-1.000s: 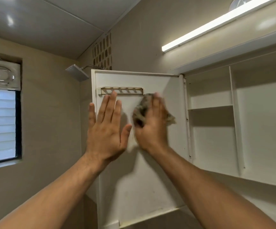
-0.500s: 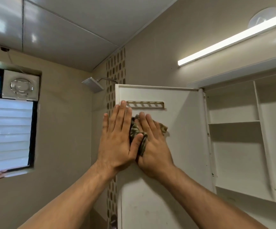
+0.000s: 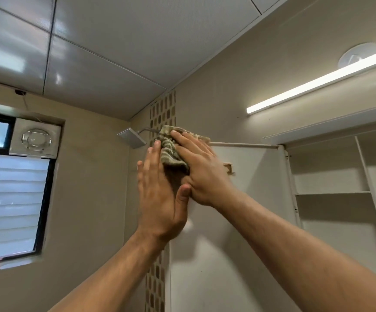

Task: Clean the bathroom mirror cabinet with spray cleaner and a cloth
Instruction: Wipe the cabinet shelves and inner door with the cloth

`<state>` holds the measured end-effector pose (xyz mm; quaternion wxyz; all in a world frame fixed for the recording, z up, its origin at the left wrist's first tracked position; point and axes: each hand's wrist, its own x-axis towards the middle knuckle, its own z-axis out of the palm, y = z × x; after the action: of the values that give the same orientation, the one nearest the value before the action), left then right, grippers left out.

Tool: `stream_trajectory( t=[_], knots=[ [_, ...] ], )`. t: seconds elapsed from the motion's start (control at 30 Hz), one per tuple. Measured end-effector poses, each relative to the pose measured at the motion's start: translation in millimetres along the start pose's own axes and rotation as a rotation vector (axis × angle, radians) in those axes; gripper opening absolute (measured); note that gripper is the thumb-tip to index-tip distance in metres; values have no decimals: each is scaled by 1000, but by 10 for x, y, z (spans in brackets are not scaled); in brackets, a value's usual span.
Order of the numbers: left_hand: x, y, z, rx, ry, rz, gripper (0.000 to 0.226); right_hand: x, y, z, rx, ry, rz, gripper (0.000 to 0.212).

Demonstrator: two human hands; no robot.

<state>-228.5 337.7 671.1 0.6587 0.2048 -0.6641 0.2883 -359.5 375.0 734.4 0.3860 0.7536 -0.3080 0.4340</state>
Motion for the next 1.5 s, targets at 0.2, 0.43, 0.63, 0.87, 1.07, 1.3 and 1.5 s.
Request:
stream_trajectory(
  t=[0.2, 0.43, 0.63, 0.87, 1.07, 1.3, 1.5],
  knots=[
    [-34, -36, 53, -209, 81, -153, 83, -104, 228, -240, -64, -117, -232, 56],
    [-102, -43, -98, 33, -86, -41, 75, -279, 498, -247, 25, 122, 20, 47],
    [-122, 55, 12, 280, -223, -28, 81, -1350, 1098, -399, -269, 211, 617, 64],
    [-83, 96, 122, -41, -95, -72, 76, -1157, 157, 172, -181, 43, 635, 90],
    [-225, -60, 33, -475, 90, -199, 63, -917, -403, 579, -70, -26, 98, 83],
    [-327, -15, 11, 60, -76, -88, 71, -1456, 656, 153, -309, 61, 171, 84],
    [-442, 164, 29, 278, -257, 80, 76, -1915, 794, 60, -362, 106, 727, 88]
  ],
)
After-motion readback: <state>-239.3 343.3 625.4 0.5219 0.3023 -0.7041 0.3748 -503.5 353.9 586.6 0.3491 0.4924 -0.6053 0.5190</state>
